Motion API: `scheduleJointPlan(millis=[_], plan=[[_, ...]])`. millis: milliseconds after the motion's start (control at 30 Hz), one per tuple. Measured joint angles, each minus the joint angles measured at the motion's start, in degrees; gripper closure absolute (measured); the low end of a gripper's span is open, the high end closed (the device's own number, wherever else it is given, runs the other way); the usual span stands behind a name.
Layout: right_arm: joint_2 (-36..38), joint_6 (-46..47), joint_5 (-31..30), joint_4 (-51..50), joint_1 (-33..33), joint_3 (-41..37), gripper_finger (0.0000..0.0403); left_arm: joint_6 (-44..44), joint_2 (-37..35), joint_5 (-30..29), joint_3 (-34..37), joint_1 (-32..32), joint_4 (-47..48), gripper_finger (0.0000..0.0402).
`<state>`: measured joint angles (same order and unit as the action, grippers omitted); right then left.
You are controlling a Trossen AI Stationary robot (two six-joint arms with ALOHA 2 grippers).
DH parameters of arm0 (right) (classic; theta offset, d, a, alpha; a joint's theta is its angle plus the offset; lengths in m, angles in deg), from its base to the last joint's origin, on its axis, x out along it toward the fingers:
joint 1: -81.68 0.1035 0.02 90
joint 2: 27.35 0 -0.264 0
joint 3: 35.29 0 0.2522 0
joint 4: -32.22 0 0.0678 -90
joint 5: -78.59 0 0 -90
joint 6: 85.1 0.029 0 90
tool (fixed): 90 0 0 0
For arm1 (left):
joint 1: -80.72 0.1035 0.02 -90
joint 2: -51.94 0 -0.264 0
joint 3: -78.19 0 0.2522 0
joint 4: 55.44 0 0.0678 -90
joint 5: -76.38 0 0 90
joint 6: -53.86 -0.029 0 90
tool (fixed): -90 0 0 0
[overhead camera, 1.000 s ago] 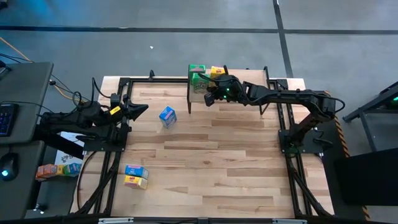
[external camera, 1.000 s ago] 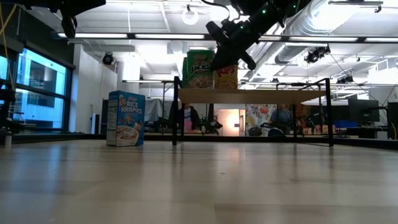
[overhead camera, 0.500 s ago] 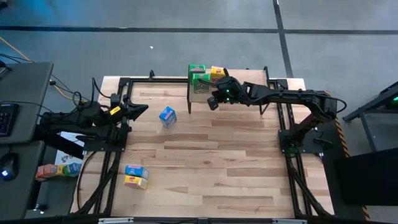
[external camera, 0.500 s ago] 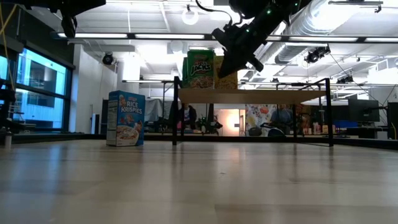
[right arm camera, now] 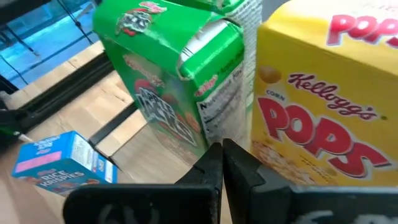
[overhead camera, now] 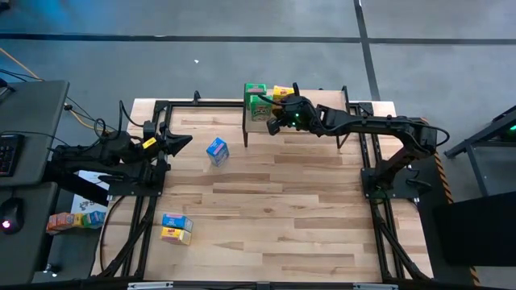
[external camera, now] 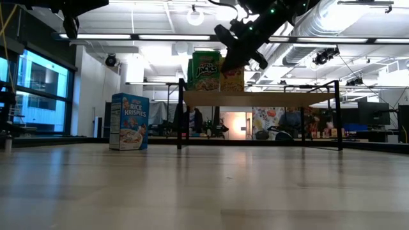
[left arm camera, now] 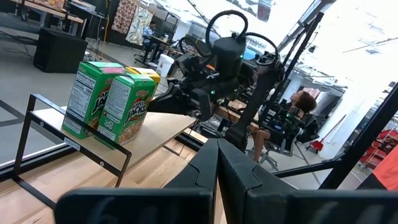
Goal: Stack cereal on shelf
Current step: Put the green cereal box on the shelf, then put the top blue cereal box on the shelf
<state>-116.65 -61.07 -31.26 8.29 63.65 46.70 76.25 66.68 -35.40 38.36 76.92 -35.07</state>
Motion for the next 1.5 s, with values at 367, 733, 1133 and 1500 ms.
scheduleJointPlan(millis=[367, 733, 1133, 1500], plan=[[-0.8, 1.5, 1.6, 3.3, 0.0, 0.0, 0.0403, 0.0, 0.0, -0.2, 0.0, 0.0, 0.0, 0.0401], [-2.1, 2.1, 1.5, 6.3, 0.1, 0.0, 0.0403, 0.0, 0.0, -0.2, 0.0, 0.0, 0.0, 0.0401], [2.5, 0.9, 4.7, -7.1, 0.7, 0.0, 0.0403, 0.1, 0.0, 0.5, 0.0, 0.0, -0.1, 0.0402], [13.6, -5.0, 10.8, -14.1, 10.3, 0.0, 0.0403, 0.0, 0.0, 0.6, 0.0, 0.0, -0.3, 0.0401]])
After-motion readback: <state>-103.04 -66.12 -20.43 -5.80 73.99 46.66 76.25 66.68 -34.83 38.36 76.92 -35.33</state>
